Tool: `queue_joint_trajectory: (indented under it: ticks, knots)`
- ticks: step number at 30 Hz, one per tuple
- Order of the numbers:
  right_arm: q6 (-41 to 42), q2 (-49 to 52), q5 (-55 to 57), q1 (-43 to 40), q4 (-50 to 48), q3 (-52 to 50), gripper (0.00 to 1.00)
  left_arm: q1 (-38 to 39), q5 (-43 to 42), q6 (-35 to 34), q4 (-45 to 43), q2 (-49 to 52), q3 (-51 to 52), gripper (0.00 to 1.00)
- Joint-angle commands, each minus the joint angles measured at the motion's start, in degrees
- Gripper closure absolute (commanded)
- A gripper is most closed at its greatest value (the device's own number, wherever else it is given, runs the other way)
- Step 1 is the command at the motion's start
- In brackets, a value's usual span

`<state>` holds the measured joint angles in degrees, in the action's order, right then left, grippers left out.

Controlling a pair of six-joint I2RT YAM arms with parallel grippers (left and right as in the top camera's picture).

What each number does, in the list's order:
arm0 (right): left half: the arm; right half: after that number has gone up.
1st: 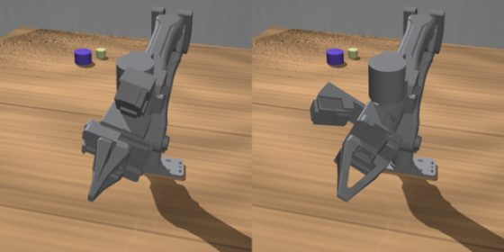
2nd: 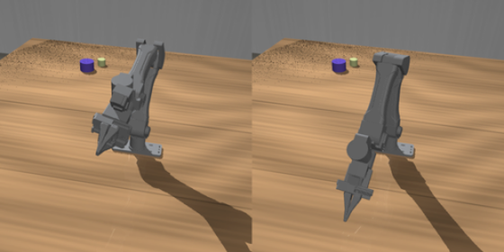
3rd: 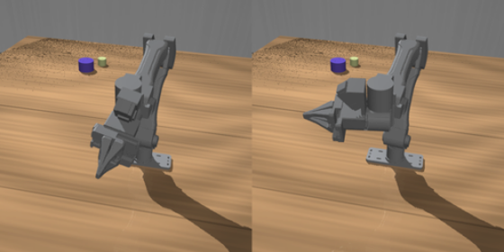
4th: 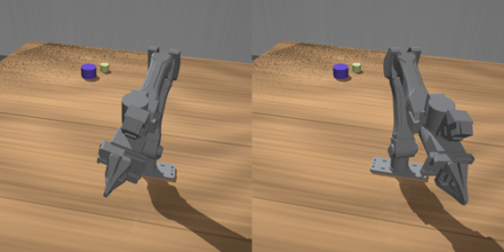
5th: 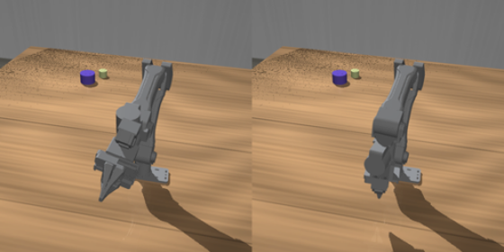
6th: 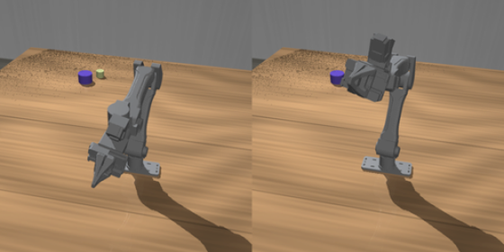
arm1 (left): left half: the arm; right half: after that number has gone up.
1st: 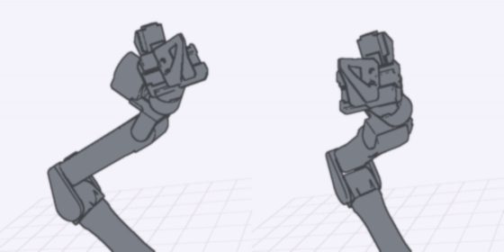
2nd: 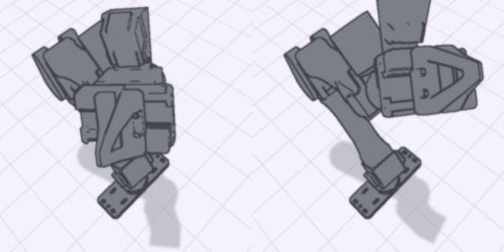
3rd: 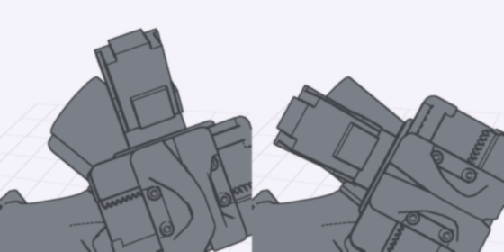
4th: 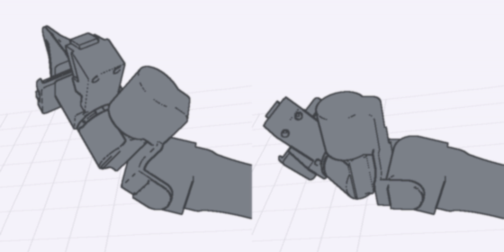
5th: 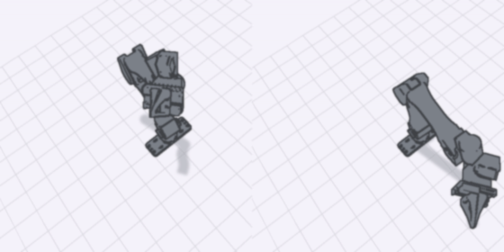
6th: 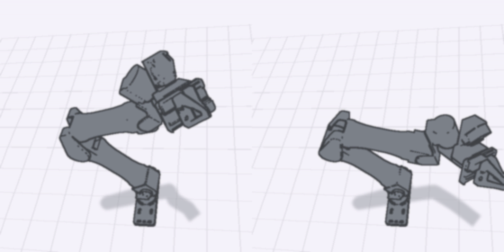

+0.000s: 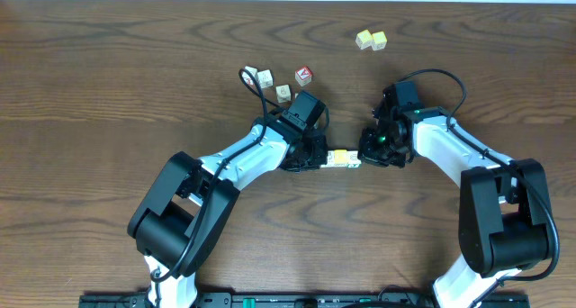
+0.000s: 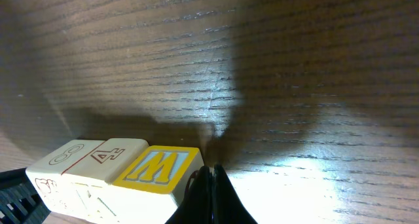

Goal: Lift 3 blocks
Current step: 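Squeeze the three-block row between both grippers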

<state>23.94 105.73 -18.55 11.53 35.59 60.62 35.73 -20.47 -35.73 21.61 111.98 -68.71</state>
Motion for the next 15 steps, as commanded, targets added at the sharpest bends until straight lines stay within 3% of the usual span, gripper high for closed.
queue_joint_trajectory:
  ticks: [1,15]
  knots:
    - [0.2,0.5,-1.9,0.6,-0.2,-0.2,0.99,-0.2,-0.4,0.9,-0.1,0.1,0.2,0.93]
    - [0.2,0.5,-3.2,0.6,-1.1,0.0,0.99,-0.2,-1.2,0.9,-0.1,0.1,0.2,0.93]
